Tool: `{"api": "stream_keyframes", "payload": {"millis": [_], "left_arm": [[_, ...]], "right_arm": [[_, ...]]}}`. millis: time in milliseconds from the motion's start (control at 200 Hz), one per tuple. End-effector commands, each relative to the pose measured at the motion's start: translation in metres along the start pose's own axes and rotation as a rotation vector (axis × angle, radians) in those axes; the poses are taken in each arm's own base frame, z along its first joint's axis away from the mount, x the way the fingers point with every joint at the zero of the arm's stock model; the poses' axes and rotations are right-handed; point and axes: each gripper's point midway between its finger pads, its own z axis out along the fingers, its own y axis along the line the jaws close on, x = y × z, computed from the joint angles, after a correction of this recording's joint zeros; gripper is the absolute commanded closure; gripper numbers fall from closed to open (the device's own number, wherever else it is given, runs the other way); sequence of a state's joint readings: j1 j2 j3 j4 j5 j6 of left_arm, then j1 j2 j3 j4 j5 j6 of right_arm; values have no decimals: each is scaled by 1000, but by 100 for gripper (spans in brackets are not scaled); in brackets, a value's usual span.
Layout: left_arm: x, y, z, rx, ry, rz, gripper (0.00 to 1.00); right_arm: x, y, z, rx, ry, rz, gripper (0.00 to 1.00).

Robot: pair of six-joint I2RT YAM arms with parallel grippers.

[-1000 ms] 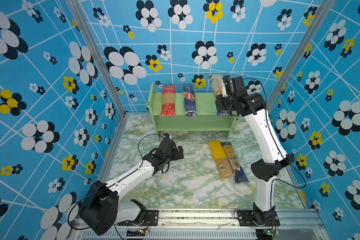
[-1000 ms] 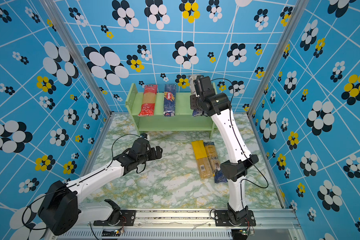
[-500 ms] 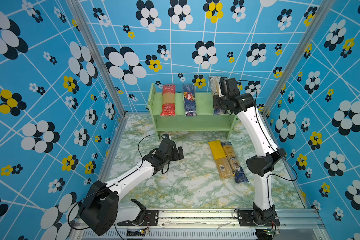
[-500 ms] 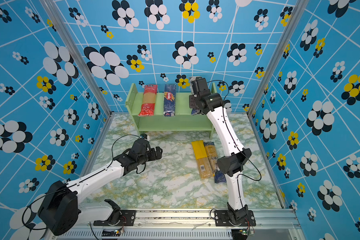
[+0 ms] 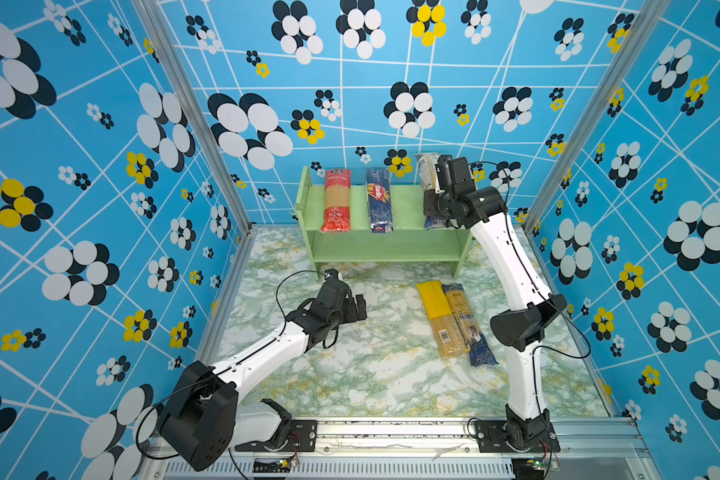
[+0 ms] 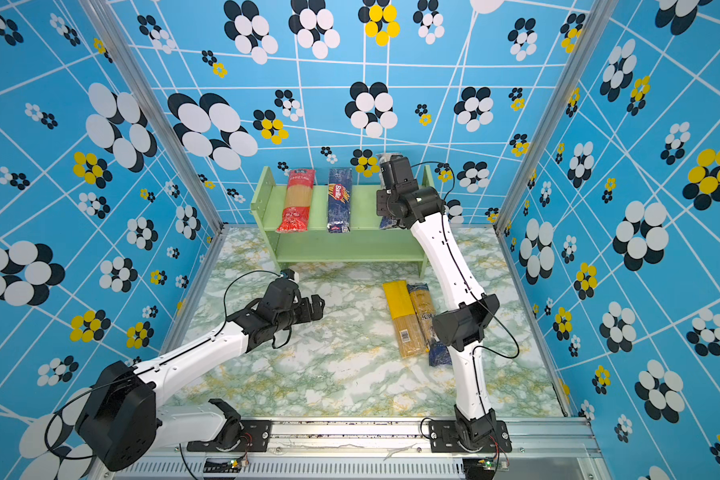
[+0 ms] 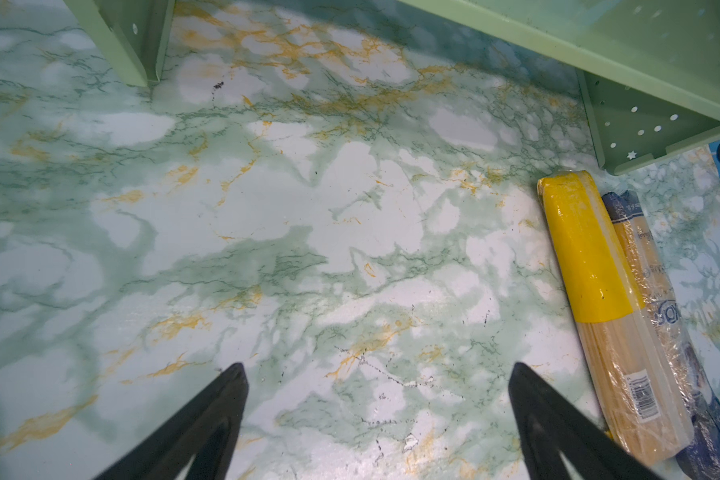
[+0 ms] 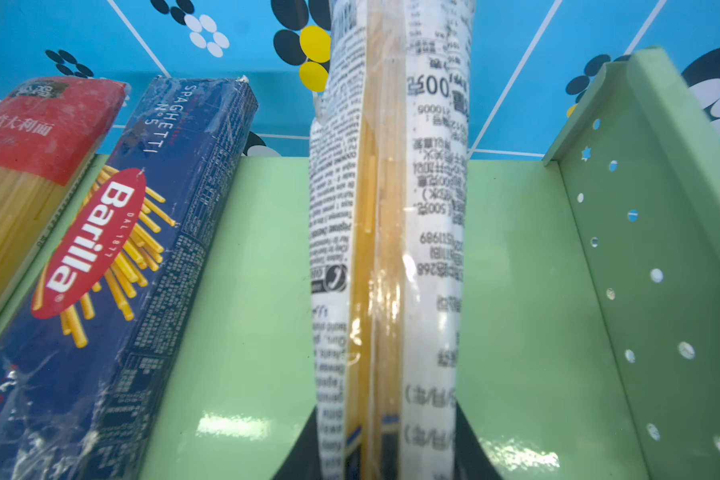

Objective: Place and organize the pasta boxes and bags onto the shelf
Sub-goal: 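Lower the clear bag onto the upper tier beside the Barilla box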

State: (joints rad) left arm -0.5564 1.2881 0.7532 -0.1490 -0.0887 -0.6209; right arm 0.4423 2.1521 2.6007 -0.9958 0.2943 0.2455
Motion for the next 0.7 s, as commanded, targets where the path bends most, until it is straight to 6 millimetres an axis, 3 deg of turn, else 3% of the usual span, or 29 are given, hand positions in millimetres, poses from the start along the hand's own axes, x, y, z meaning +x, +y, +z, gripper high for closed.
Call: {"api": "stream_keyframes", "payload": {"millis": [0, 360, 540, 695], "left_arm": [[0, 2, -3, 10, -8, -13, 1], [1, 3, -3, 8, -10, -19, 1], [1, 3, -4, 7, -13, -19, 1], [1, 4, -3, 4, -12, -18, 1]], "right_arm": [[-49, 0, -15, -20, -183, 81, 100], [-41, 3, -5, -31, -150, 91, 100], [-35, 1, -2, -22, -130, 94, 66], [-29, 1, 3, -17, -113, 92, 52]]}}
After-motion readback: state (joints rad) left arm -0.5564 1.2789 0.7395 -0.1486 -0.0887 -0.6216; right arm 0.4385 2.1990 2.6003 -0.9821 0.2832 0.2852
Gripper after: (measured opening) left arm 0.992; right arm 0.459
